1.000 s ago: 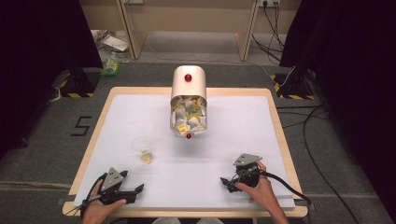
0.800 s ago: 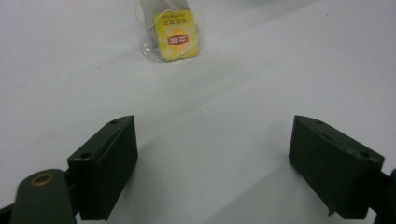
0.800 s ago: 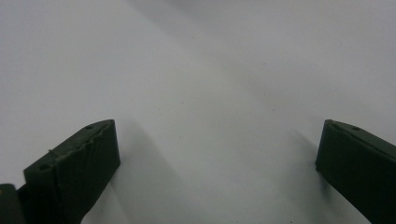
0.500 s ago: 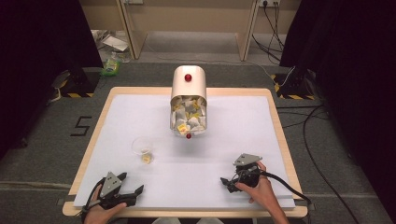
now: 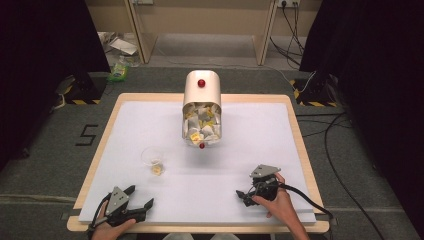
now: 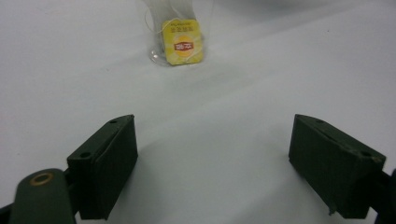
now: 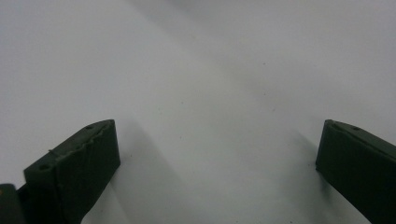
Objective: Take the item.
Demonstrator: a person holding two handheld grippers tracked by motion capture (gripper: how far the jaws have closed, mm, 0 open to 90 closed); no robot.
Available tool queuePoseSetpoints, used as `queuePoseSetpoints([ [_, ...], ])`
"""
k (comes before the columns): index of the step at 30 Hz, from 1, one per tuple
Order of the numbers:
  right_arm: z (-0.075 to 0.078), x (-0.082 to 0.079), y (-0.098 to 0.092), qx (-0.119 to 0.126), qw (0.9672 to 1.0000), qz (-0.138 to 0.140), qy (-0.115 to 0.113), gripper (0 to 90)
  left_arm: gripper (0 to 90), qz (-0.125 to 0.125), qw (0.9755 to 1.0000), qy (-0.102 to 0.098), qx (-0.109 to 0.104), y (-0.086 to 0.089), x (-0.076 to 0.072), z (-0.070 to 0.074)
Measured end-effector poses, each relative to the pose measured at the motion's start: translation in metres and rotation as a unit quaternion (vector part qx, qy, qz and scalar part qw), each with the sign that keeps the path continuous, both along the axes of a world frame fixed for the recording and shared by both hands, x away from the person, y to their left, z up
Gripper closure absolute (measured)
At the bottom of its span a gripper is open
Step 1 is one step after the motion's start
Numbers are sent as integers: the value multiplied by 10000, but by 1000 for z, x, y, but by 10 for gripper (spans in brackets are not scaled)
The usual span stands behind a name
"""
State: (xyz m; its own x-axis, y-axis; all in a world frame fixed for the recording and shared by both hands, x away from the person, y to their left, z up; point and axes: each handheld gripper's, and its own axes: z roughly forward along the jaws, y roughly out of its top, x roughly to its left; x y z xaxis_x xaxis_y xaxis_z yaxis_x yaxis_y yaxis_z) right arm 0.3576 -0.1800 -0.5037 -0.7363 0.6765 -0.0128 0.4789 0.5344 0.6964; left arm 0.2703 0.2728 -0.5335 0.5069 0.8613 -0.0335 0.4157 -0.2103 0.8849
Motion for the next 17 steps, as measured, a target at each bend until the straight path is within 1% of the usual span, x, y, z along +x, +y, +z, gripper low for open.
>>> queuePoseSetpoints([
  [17, 0, 0, 0, 2, 10000, 1, 3, 3, 144, -7, 10000, 14, -22, 0, 0, 0],
])
